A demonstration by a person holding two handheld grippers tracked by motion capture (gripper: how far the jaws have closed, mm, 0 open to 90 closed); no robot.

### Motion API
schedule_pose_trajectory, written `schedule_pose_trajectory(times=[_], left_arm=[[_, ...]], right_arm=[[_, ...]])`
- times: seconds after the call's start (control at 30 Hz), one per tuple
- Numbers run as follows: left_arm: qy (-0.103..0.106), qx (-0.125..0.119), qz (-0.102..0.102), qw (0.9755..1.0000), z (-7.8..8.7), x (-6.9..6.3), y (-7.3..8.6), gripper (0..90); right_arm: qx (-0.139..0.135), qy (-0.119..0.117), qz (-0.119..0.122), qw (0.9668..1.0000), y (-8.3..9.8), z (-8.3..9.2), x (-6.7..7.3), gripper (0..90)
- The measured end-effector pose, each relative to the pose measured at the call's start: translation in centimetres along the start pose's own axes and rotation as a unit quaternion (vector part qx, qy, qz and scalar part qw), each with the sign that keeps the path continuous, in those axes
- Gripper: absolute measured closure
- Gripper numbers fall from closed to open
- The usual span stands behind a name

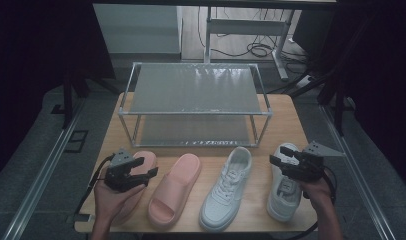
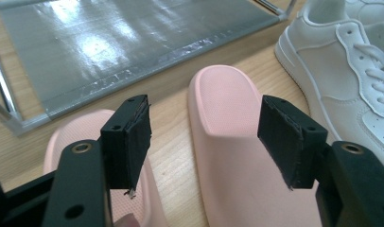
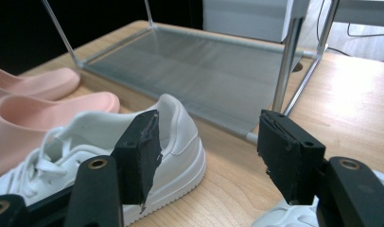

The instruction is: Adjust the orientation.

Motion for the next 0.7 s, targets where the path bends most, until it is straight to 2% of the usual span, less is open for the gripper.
schedule_pose_trajectory(times=[0.17,0.3,0.4,0.5,0.67,0.7], left_arm=[[-0.021,0.012,-0.006,0.9997,0.3,0.2,0.2,42.1],[-0.014,0.006,-0.010,0.9998,0.5,0.2,0.2,55.7],[-0.010,-0.006,-0.005,0.9999,1.1,0.4,0.2,64.8],[-0.015,-0.022,0.005,0.9996,1.6,0.4,0.0,69.1],[-0.022,-0.044,0.000,0.9988,2.6,0.2,-0.5,83.7],[-0.030,-0.049,-0.006,0.9983,3.1,0.1,-0.4,85.5]], right_arm=[[0.006,0.005,0.001,1.0000,0.2,0.1,-0.3,40.6],[0.008,0.018,0.003,0.9998,0.4,0.0,0.0,40.7],[0.012,0.017,0.014,0.9997,0.4,0.0,0.7,40.6],[0.013,0.019,0.016,0.9996,0.6,0.0,1.0,40.4],[0.008,0.030,0.018,0.9994,0.8,0.2,1.2,40.1],[0.004,0.028,0.019,0.9994,0.7,0.4,1.3,40.2]])
Point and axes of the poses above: each handheld gripper's, and its own axes: z roughly backward along the jaws, y roughly out of its underside, x roughly to its left, the point moved 2 cm from there along -z, roughly forward along the jaws, and after that the axes turned 14 degrees about -z, right-handed, at the moved point
